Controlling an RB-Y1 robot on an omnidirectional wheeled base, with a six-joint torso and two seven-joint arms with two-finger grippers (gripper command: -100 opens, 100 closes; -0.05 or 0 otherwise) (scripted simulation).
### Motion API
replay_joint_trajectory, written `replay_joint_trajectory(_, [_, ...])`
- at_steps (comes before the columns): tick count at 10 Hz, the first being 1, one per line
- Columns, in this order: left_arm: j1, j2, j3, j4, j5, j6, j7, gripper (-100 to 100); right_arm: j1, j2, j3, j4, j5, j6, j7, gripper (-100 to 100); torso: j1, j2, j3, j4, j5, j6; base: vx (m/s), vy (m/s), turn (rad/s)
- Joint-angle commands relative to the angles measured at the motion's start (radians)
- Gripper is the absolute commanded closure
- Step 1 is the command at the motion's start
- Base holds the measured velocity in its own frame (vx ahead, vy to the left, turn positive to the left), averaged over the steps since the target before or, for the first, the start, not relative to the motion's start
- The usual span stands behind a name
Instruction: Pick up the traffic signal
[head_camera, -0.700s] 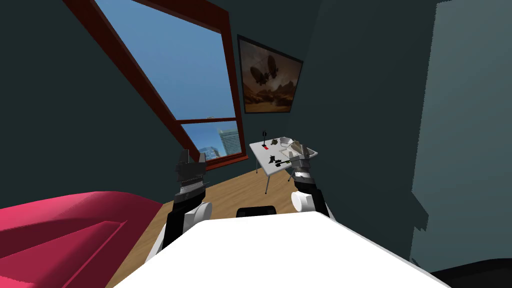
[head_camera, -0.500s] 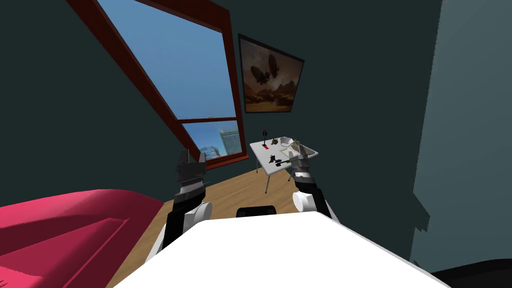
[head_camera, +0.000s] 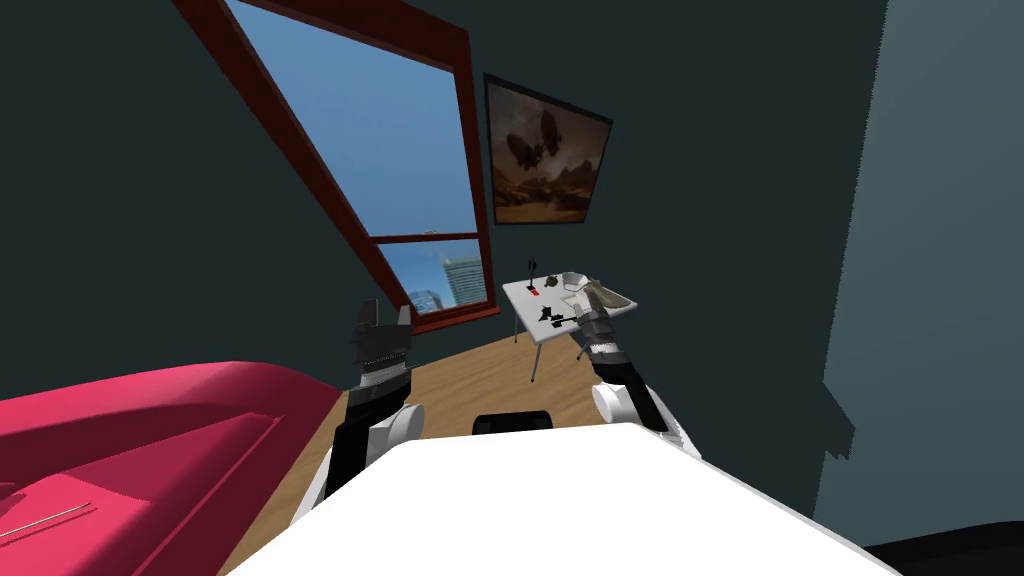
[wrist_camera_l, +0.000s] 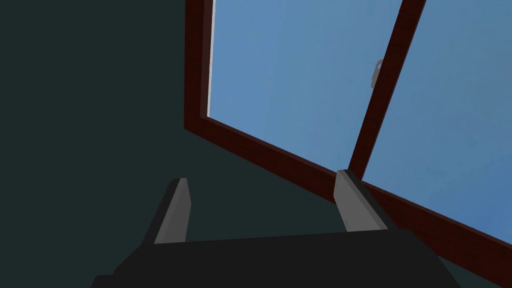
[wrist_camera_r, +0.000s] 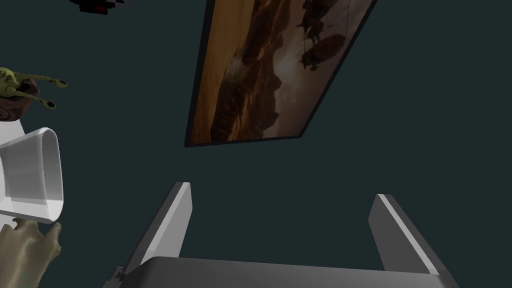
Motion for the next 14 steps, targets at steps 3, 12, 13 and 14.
replay_joint_trajectory(3, [0.000,0.000,0.000,0.000,0.000,0.000,0.000,0,-0.032,-0.097,-0.006,0.040,0.038,0.013,-0.005,-100,0.000,0.002,0.001,0.001,0.000,0.000,-0.120,-0.003,0.083])
replay_joint_trajectory(12, [0.000,0.000,0.000,0.000,0.000,0.000,0.000,0,-0.123,-0.354,-0.008,0.157,0.173,0.062,-0.014,-100,0.002,0.000,0.000,0.000,0.000,0.000,-0.115,0.013,0.098])
replay_joint_trajectory(13, [0.000,0.000,0.000,0.000,0.000,0.000,0.000,0,-0.123,-0.368,-0.008,0.157,0.173,0.062,-0.014,-100,0.001,0.002,0.001,0.000,0.000,0.000,-0.118,-0.001,0.041])
replay_joint_trajectory(14, [0.000,0.000,0.000,0.000,0.000,0.000,0.000,0,-0.135,-0.404,-0.003,0.173,0.195,0.070,-0.012,-100,0.000,0.001,0.001,0.001,0.000,0.001,-0.092,-0.006,0.101])
